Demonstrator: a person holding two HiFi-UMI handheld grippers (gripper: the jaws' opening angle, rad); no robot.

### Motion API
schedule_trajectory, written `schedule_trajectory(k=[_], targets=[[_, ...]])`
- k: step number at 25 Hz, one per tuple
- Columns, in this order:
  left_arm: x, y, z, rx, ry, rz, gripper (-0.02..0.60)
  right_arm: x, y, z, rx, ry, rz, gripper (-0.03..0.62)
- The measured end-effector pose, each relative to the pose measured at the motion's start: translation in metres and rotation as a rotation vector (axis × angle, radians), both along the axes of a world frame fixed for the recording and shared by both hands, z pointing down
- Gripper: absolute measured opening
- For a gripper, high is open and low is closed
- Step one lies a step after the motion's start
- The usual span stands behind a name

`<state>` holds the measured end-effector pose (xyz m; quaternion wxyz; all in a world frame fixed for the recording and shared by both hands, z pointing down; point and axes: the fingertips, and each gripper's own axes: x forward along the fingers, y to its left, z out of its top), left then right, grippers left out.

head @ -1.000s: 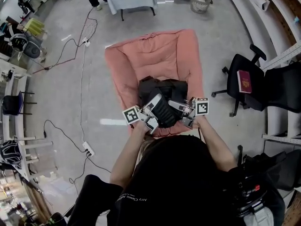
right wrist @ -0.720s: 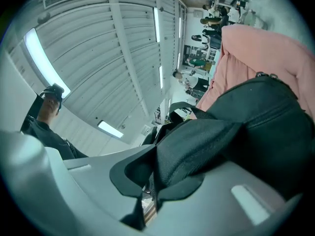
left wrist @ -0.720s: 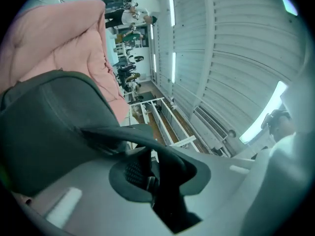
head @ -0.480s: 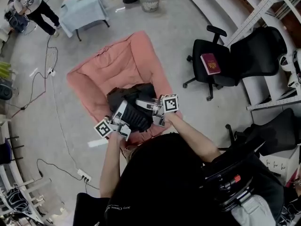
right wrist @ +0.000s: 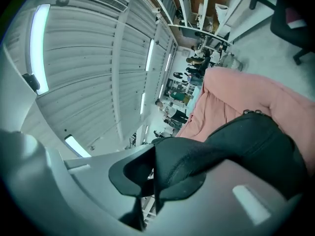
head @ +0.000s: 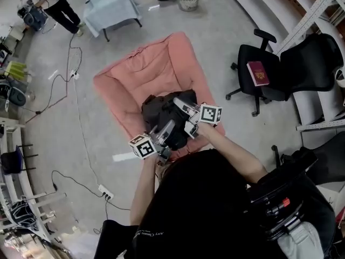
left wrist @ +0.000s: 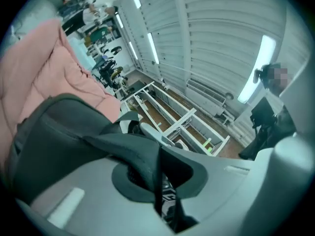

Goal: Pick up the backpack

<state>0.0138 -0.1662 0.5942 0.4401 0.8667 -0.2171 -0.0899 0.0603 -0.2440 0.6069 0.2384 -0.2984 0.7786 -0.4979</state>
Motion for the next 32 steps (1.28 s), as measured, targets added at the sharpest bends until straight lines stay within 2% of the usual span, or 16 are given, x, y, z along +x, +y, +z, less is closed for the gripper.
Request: schedule_trajectory(k=[3,7,10,12,15,18,20,21,23,26,28,32], targets=[[-0.013,-0.020,0.001,0.064,-0.084,-0.098,0.040,-0.005,0.001,-0.003,0.041,0.015,-0.014,0.057],[-0.023,-0.053,-0.003,0.033,-0.052,-0.209,0.041,-0.011,0.001,-0.004,0.057,0.063,-0.083,0.057],[-0.032,-0.064,0.002,0.011,-0.063,-0.240,0.046,-0.019,0.004,-0.009,0.093,0.052,-0.144,0.057],[-0.035,-0.072,0.005,-0.010,-0.069,-0.249,0.067,-0.021,0.004,-0.007,0.083,0.026,-0.162,0.055],[-0.034,-0.084,0.014,-0.061,-0.067,-0.234,0.121,-0.020,0.005,-0.004,0.072,0.053,-0.182,0.051],[-0.023,-0.084,0.022,-0.139,-0.036,-0.175,0.137,-0.019,0.012,0.000,0.059,0.071,-0.187,0.051],[-0.021,-0.090,0.022,-0.156,-0.048,-0.153,0.138,-0.021,0.008,0.003,0.043,0.051,-0.182,0.051],[-0.018,-0.091,0.021,-0.152,-0.055,-0.141,0.126,-0.021,0.007,0.004,0.041,0.051,-0.179,0.051],[-0.012,-0.089,0.019,-0.141,-0.043,-0.110,0.033,-0.018,0.006,0.008,0.045,0.064,-0.174,0.051],[-0.016,-0.083,0.013,-0.131,0.002,-0.077,0.023,-0.018,0.000,0.010,0.049,0.078,-0.118,0.055],[-0.027,-0.076,0.012,-0.092,-0.035,-0.068,0.025,-0.026,-0.003,0.012,0.049,0.100,-0.102,0.058],[-0.019,-0.054,0.025,0.002,-0.203,-0.040,0.025,-0.023,0.002,0.016,0.074,0.157,-0.142,0.058]])
